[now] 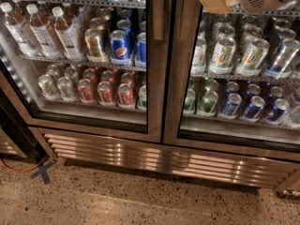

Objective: Open right fridge door

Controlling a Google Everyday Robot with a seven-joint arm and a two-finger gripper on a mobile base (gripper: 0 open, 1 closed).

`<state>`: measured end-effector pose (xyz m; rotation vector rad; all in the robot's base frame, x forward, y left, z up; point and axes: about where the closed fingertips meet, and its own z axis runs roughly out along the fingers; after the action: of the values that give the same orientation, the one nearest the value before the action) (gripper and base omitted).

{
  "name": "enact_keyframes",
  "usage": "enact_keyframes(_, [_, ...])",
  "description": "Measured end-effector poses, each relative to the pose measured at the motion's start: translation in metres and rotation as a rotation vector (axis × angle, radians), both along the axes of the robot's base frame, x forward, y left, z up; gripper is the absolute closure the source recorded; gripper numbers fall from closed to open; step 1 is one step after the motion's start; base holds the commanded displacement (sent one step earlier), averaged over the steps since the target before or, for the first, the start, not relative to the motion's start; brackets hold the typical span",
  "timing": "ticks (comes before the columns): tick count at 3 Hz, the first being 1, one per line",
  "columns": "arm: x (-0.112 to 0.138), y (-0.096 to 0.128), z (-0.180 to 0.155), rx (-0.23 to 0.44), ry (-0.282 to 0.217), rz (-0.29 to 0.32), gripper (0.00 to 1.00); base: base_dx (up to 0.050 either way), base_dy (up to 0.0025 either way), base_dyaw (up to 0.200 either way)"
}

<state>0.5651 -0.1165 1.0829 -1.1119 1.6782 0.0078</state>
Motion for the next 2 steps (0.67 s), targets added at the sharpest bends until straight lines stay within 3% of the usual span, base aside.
enact_keyframes(1, [0.001,-0.013,0.000,0.019,-0.006,-0.042,0.11,0.000,0.00000,0.000])
enact_keyframes(2, [-0.006,-0.015,-0.011,0.064,0.034,-0.033,0.00,0.000,0.00000,0.000])
